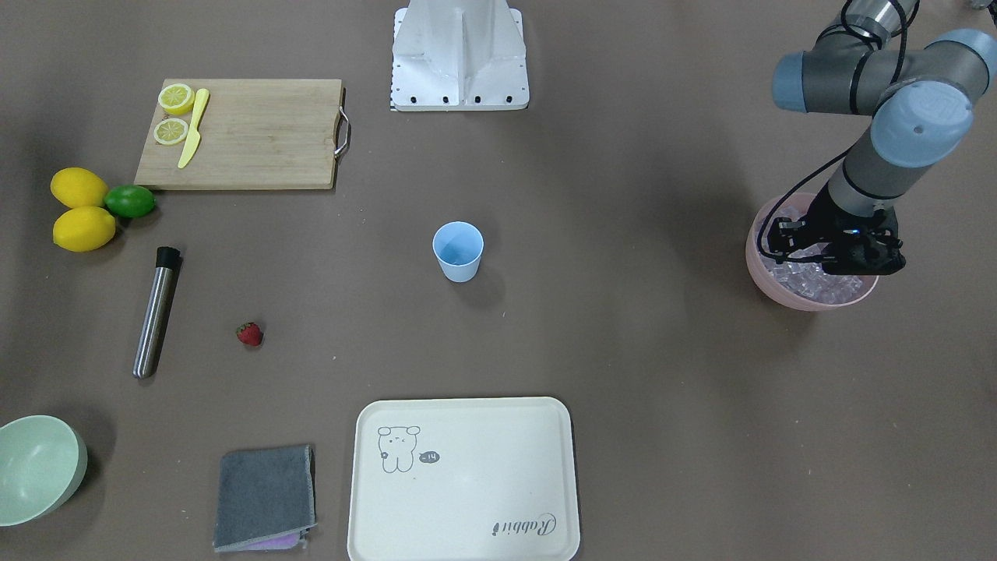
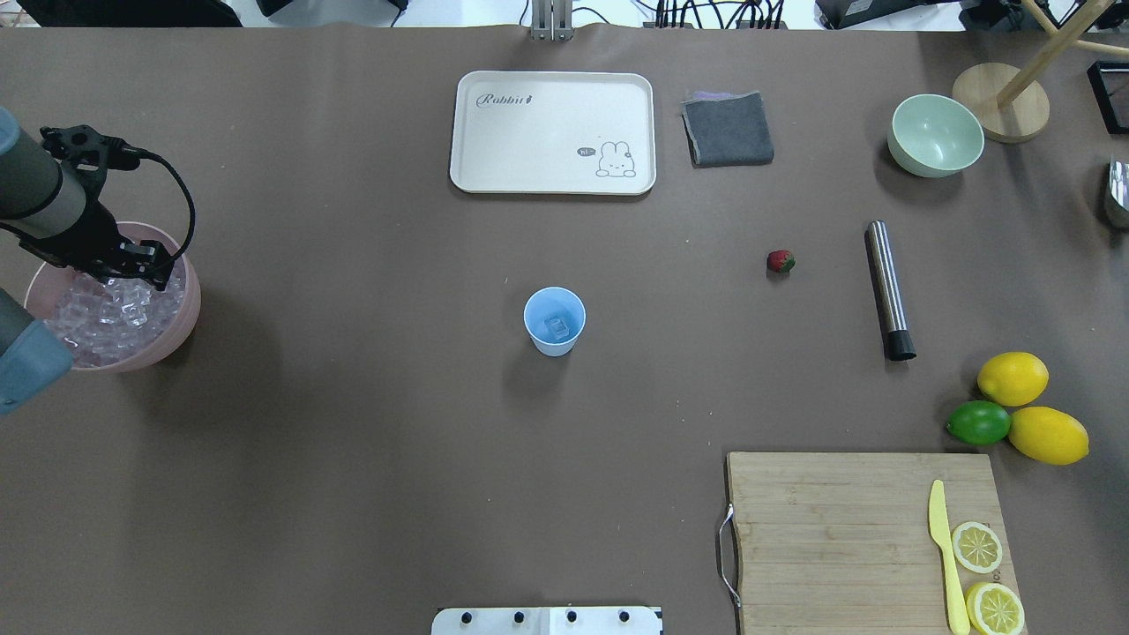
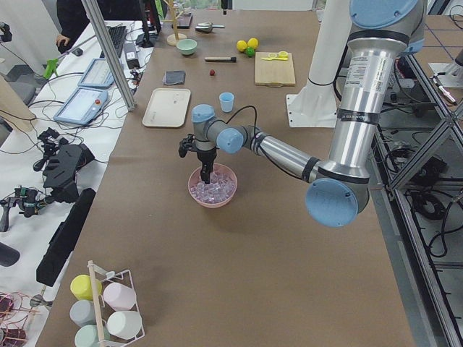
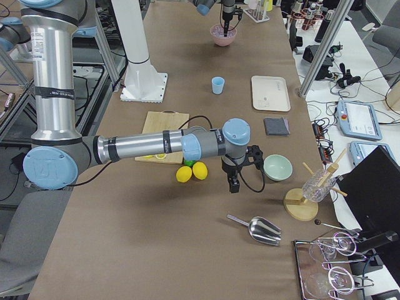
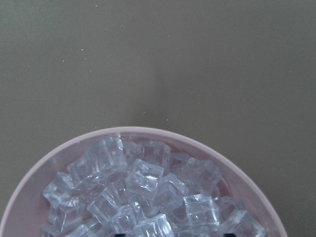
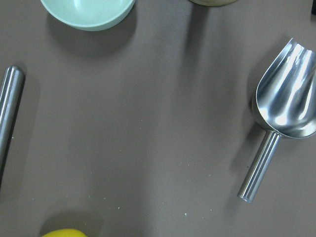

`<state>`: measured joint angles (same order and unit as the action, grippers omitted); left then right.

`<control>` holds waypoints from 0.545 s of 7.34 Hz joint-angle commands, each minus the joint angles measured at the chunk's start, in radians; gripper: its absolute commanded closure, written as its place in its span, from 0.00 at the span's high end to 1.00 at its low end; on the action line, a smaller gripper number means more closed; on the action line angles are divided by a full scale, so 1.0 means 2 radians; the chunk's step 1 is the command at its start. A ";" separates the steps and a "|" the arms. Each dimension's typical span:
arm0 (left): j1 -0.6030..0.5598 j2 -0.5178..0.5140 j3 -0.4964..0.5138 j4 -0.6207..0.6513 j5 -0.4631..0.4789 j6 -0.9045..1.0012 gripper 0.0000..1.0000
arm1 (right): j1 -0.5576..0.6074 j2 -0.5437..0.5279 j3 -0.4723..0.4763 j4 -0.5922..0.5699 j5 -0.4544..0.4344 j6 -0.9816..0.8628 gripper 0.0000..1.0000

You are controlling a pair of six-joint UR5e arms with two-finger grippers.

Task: Mash ice and strawberries in cup
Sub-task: 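Lower the left gripper into the bowl and grasp another ice cube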

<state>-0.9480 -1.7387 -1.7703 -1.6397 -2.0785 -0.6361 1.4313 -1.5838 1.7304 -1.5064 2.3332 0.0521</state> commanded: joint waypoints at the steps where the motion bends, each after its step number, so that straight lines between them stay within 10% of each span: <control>1: 0.002 0.002 0.014 -0.001 0.001 0.025 0.73 | 0.000 0.000 0.000 0.000 0.000 0.000 1.00; 4: 0.002 0.002 0.027 -0.004 0.000 0.027 0.72 | -0.004 0.003 -0.002 0.001 -0.002 0.001 1.00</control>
<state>-0.9450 -1.7350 -1.7228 -1.6466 -2.0783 -0.5844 1.4264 -1.5794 1.7261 -1.5054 2.3305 0.0535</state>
